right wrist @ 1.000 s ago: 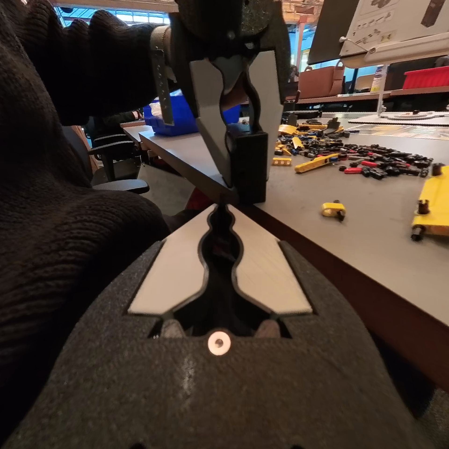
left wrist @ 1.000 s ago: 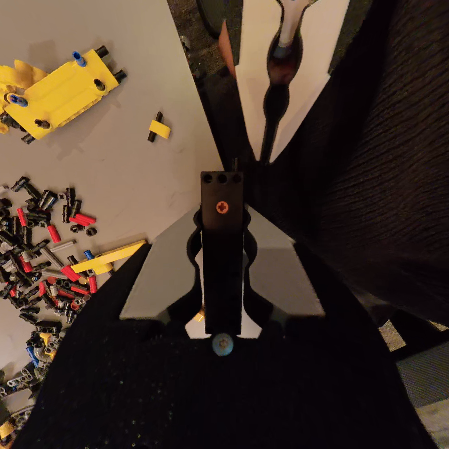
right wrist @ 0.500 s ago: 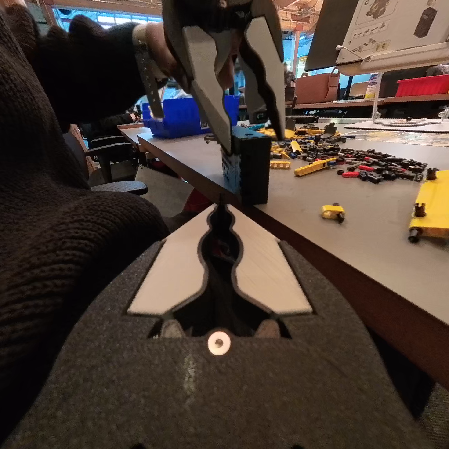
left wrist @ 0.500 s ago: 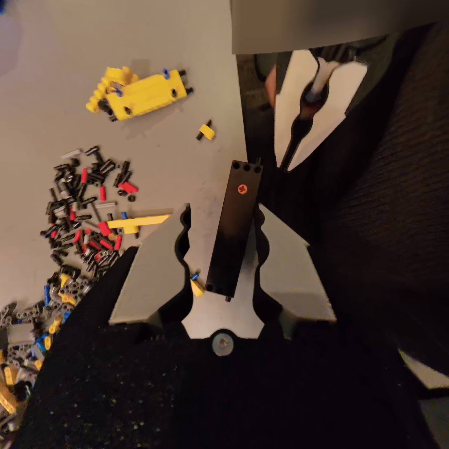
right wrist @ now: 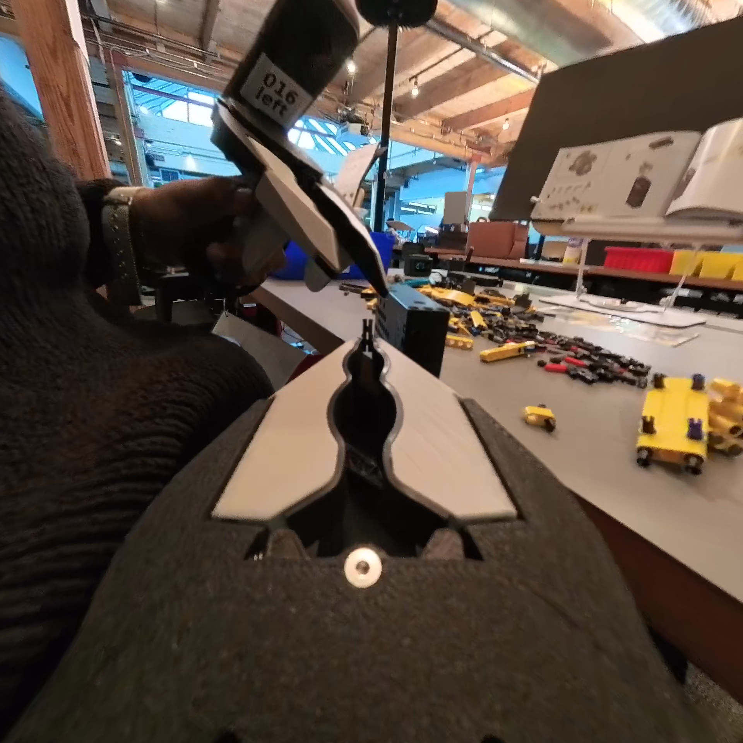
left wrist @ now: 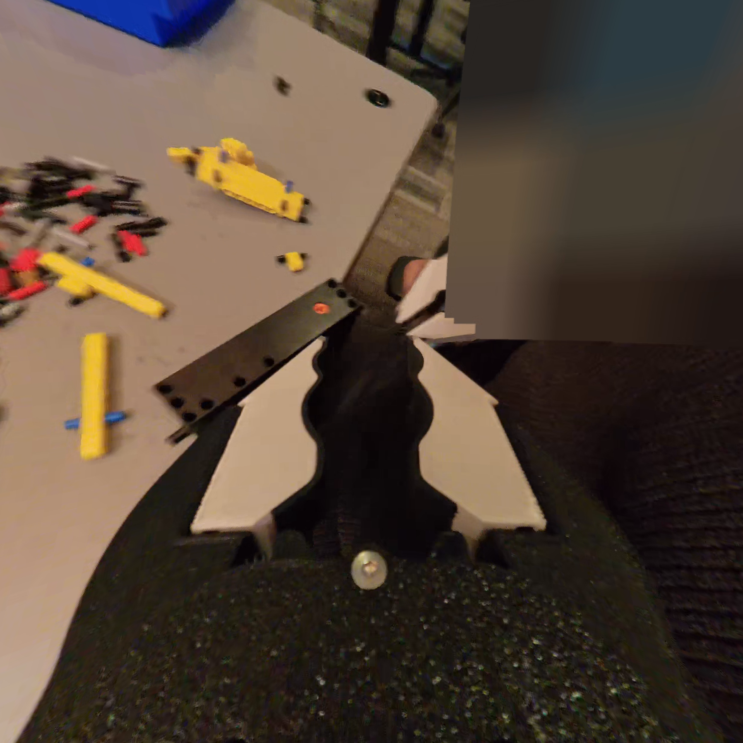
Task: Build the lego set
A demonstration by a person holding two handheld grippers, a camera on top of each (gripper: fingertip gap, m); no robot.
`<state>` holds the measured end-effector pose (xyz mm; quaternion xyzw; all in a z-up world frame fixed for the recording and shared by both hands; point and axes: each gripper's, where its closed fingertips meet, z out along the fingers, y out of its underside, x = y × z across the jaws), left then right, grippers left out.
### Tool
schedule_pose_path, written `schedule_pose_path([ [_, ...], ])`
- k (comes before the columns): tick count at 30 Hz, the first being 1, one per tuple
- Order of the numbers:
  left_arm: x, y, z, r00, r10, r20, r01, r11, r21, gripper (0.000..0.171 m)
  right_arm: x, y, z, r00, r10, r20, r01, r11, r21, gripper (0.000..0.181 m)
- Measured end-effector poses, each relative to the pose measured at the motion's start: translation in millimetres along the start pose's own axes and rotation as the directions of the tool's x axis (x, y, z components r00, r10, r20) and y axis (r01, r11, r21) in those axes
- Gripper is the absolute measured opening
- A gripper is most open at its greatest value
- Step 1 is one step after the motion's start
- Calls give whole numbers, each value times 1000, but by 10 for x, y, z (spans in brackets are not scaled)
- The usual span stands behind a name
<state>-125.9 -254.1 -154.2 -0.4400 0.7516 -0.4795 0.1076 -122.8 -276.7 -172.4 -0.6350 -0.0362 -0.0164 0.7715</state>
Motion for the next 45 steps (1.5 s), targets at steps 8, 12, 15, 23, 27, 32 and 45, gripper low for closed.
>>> schedule_pose_path([
  [8, -136, -35, -43, 982, 98, 163, -98, 995, -11, 38, 92, -41, 14, 994, 100, -41, -98, 995, 29, 4],
  [12, -137, 39, 14, 969, 165, 184, -154, 986, -68, 38, 153, 167, 50, 987, 156, -50, -159, 985, -65, 5],
  [15, -97, 28, 28, 980, 131, 150, -123, 990, -62, 38, 134, 183, 56, 987, 151, -44, -154, 985, -72, 5],
  [23, -219, -14, 36, 976, 123, 179, -117, 992, -46, 37, 122, 214, 60, 993, 104, -52, -108, 989, -96, 5],
  [27, -233, -36, 25, 970, 137, 201, -132, 991, -38, 37, 140, 200, 48, 992, 113, -56, -117, 989, -87, 4],
  [32, 5, -87, 35, 984, 133, 118, -136, 991, 15, 37, 125, 173, 41, 993, 107, -47, -110, 991, -73, 5],
  [45, 272, 81, 216, 944, -250, -215, 264, 964, 38, 7, -101, -39, 11, 998, -66, 17, 66, 998, 17, 4],
])
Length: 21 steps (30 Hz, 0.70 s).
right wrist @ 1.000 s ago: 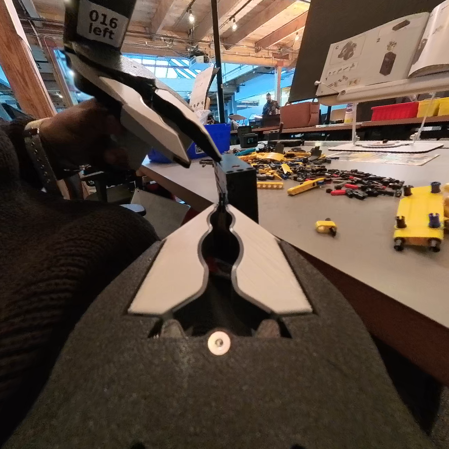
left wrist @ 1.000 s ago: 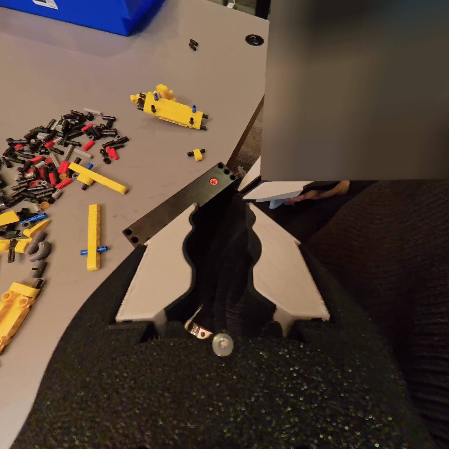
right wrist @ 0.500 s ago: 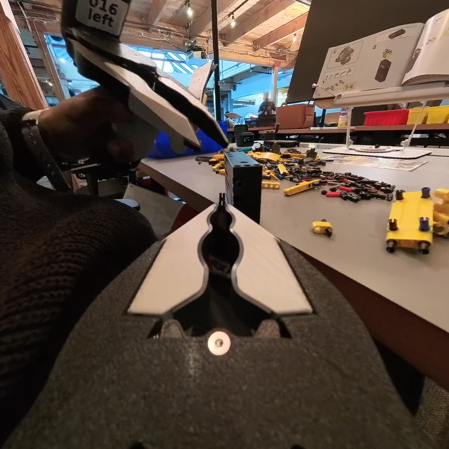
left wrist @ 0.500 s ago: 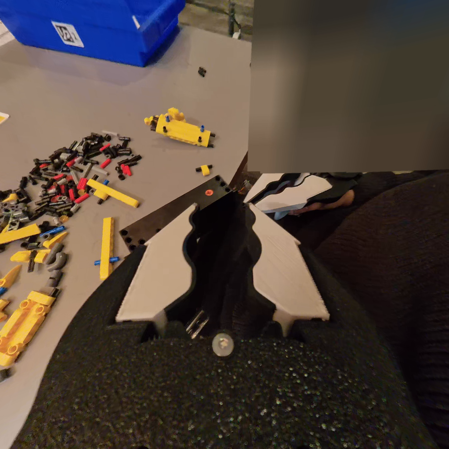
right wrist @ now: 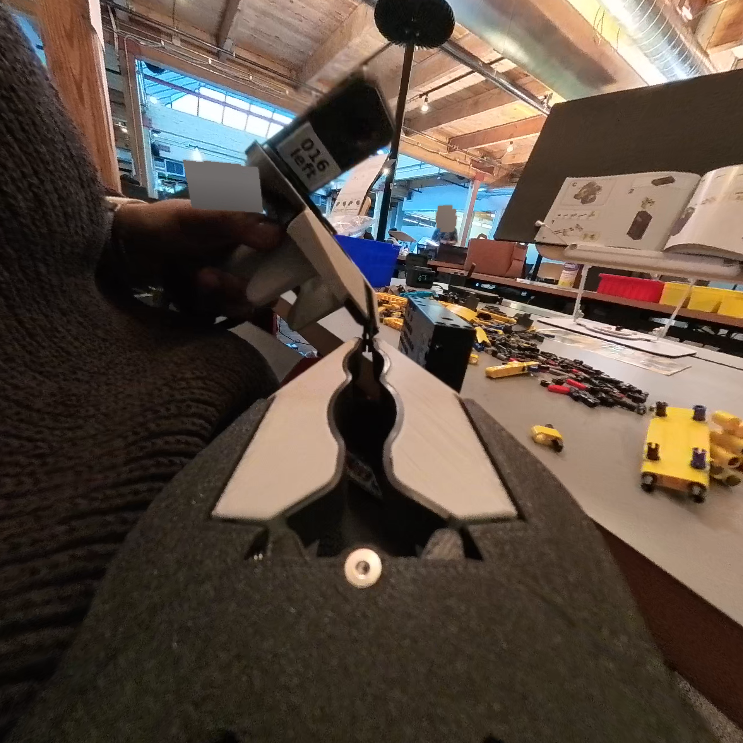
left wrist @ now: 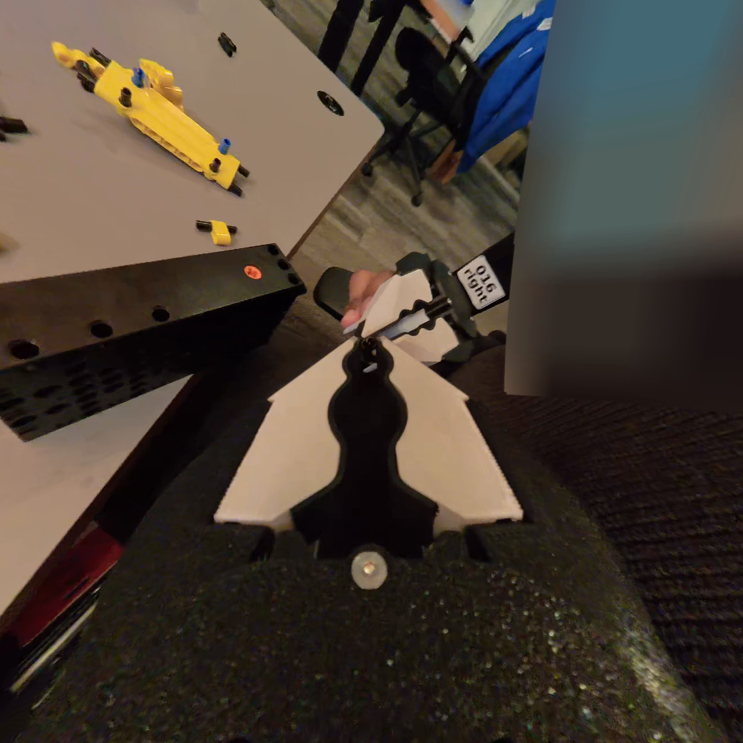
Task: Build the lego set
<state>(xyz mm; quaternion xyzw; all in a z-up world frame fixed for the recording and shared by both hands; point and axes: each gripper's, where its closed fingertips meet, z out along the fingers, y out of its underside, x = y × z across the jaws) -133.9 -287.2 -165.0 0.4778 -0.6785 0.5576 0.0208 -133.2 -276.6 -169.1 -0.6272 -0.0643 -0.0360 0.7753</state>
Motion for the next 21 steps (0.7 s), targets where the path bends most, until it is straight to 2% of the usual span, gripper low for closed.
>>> schedule_pose_path([
  [11, 56, -42, -21, 965, -196, -173, 206, 978, 44, 3, -18, -122, -44, 1000, 1, 4, -2, 997, 79, 4],
  [21, 84, -52, -33, 948, -230, -221, 247, 968, 51, 3, -23, -158, -55, 997, 75, 32, -78, 990, 120, 4],
])
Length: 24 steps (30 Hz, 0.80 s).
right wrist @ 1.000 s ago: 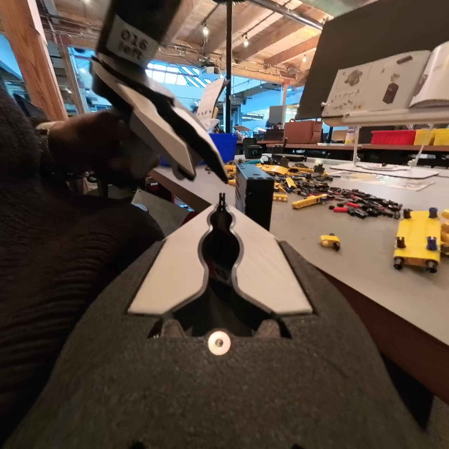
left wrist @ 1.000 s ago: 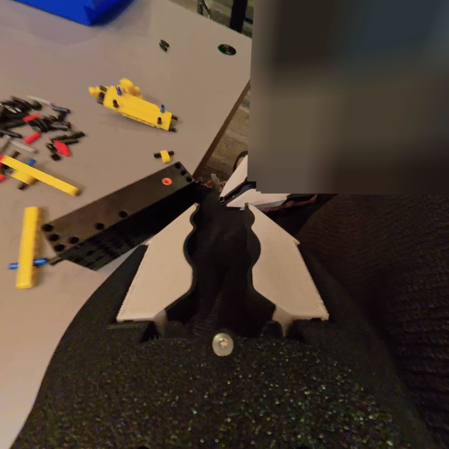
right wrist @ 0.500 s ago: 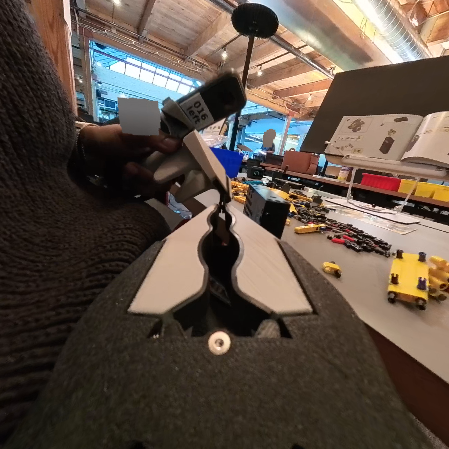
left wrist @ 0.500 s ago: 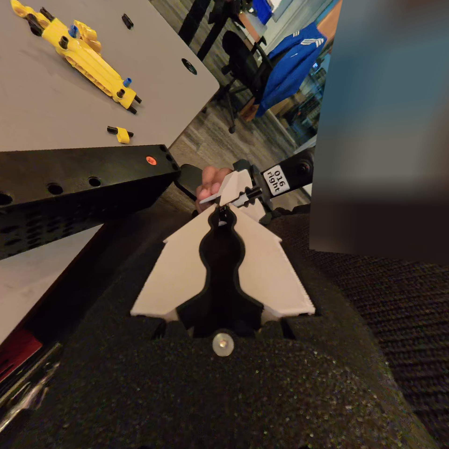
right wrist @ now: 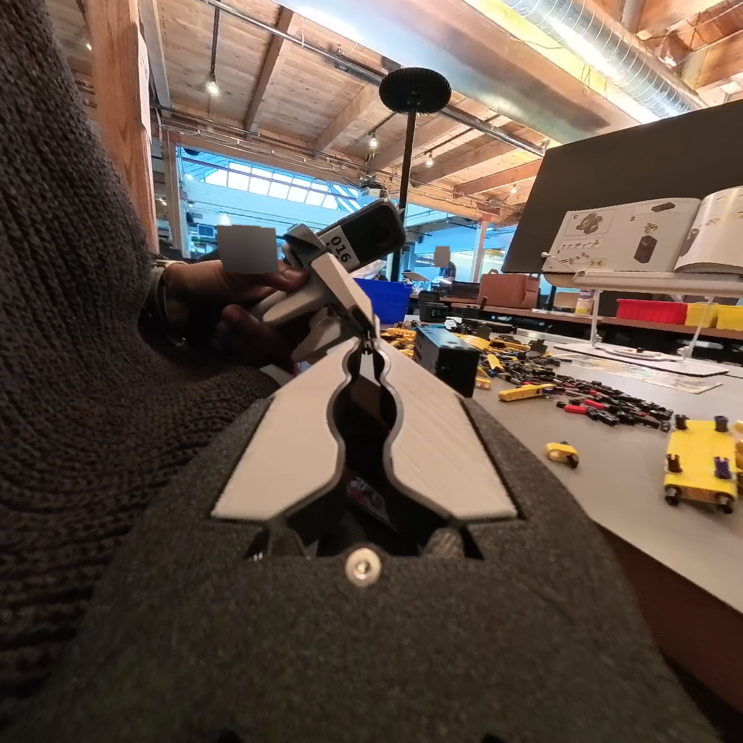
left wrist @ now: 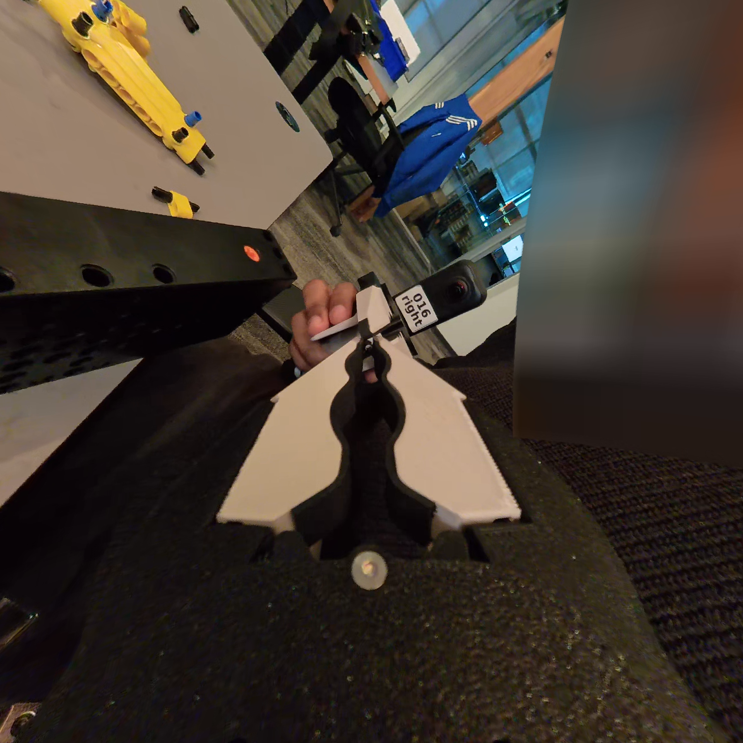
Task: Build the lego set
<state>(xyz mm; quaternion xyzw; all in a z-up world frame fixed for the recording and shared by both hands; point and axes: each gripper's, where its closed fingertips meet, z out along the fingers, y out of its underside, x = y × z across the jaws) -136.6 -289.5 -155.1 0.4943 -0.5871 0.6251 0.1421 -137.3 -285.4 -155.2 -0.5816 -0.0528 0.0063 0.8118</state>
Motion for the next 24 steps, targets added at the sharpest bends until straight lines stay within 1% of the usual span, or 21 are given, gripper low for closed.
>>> schedule_pose_path([
  [7, -1, -25, -23, 1000, -19, -18, 20, 1000, 22, 3, 26, -11, -8, 999, 51, 2, -51, 999, 15, 6],
  [12, 13, -38, -25, 999, -25, -32, 26, 999, 30, 3, 0, 8, 3, 998, 62, 16, -62, 998, 7, 10],
  [18, 28, -18, -9, 999, -29, -45, 30, 999, 22, 3, 3, 4, 2, 997, 72, 17, -72, 997, 11, 7],
  [24, 50, -14, 4, 997, -42, -72, 43, 999, 23, 4, 1, -27, -17, 992, 116, 43, -118, 993, 25, 5],
])
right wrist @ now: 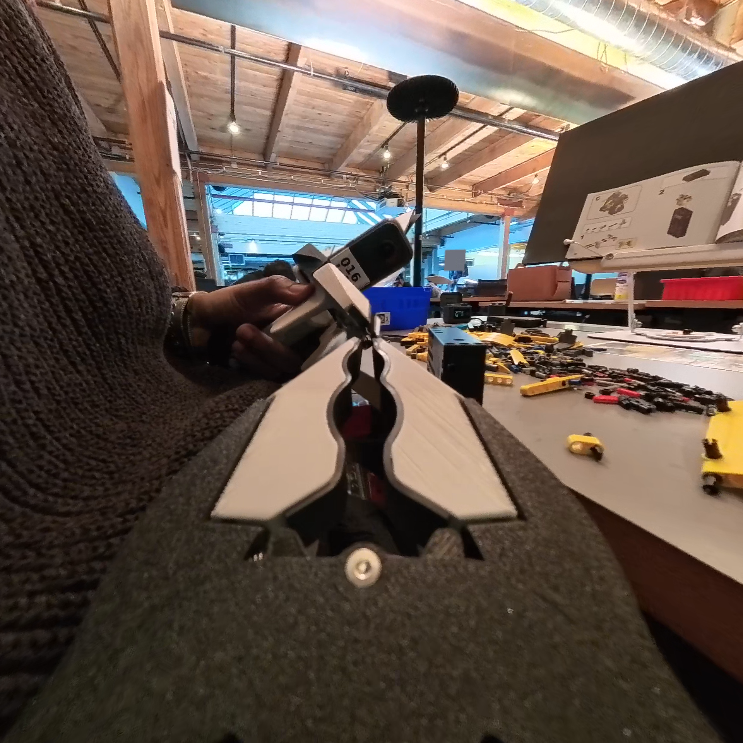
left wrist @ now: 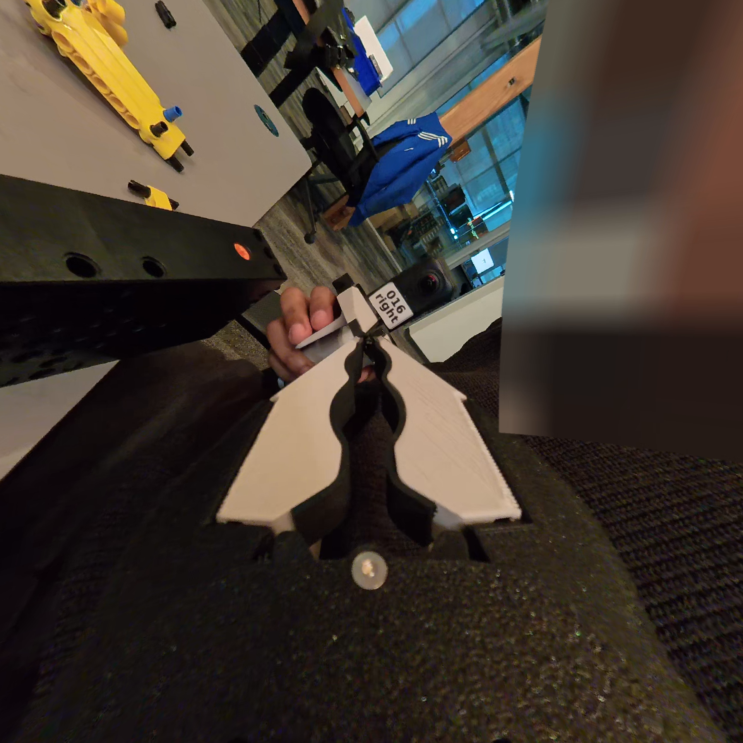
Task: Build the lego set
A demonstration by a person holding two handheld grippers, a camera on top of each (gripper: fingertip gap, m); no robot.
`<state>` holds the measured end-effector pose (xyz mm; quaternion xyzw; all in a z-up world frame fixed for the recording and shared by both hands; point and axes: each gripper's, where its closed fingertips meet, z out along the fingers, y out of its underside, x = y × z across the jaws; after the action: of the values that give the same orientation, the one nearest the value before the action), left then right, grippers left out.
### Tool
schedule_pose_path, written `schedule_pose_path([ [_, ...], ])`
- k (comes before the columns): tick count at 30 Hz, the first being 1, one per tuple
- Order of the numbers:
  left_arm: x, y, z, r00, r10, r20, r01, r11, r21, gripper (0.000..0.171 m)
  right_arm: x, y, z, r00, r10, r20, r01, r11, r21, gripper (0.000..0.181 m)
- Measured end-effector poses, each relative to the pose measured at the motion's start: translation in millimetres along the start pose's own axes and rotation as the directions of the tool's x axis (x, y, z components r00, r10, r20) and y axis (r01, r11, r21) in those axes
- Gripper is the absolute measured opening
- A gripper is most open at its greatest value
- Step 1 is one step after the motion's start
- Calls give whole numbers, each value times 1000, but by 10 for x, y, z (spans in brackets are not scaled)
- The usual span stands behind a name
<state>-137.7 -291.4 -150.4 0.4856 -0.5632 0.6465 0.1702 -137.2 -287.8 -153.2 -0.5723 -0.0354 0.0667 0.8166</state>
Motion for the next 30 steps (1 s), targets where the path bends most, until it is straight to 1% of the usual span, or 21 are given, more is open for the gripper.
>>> schedule_pose_path([
  [2, 5, -25, -13, 1000, 19, 5, -19, 1000, 12, 7, 12, -11, -6, 1000, 8, -4, -8, 1000, 7, 5],
  [3, 19, -40, -22, 1000, 29, 1, -29, 999, 18, 10, 20, -19, -11, 1000, 12, -6, -12, 1000, 11, 5],
  [4, 32, -53, -31, 999, 37, -1, -37, 999, 22, 18, 30, -26, -15, 1000, 18, -9, -18, 1000, 15, 5],
  [5, 41, -60, -36, 999, 46, -2, -46, 999, 23, 20, 41, -34, -20, 1000, 25, -11, -24, 1000, 20, 5],
  [10, 36, -28, -16, 995, 94, 29, -94, 996, -2, 20, 58, -52, -31, 999, 44, -13, -44, 999, 32, 5],
  [14, -7, 7, 11, 994, 97, 56, -96, 995, -22, 20, 36, -47, -25, 999, 34, -7, -33, 999, 28, 5],
  [16, -17, 23, 17, 994, 91, 56, -90, 996, -29, 18, 28, -43, -22, 1000, 27, -4, -27, 999, 24, 5],
  [20, 0, 23, 16, 994, 96, 46, -94, 995, -26, 3, 13, -26, -17, 1000, 17, -1, -17, 1000, 15, 5],
  [30, 16, 49, 12, 995, 97, 29, -96, 994, -43, 4, -22, -37, -21, 997, 68, 32, -69, 997, 23, 5],
])
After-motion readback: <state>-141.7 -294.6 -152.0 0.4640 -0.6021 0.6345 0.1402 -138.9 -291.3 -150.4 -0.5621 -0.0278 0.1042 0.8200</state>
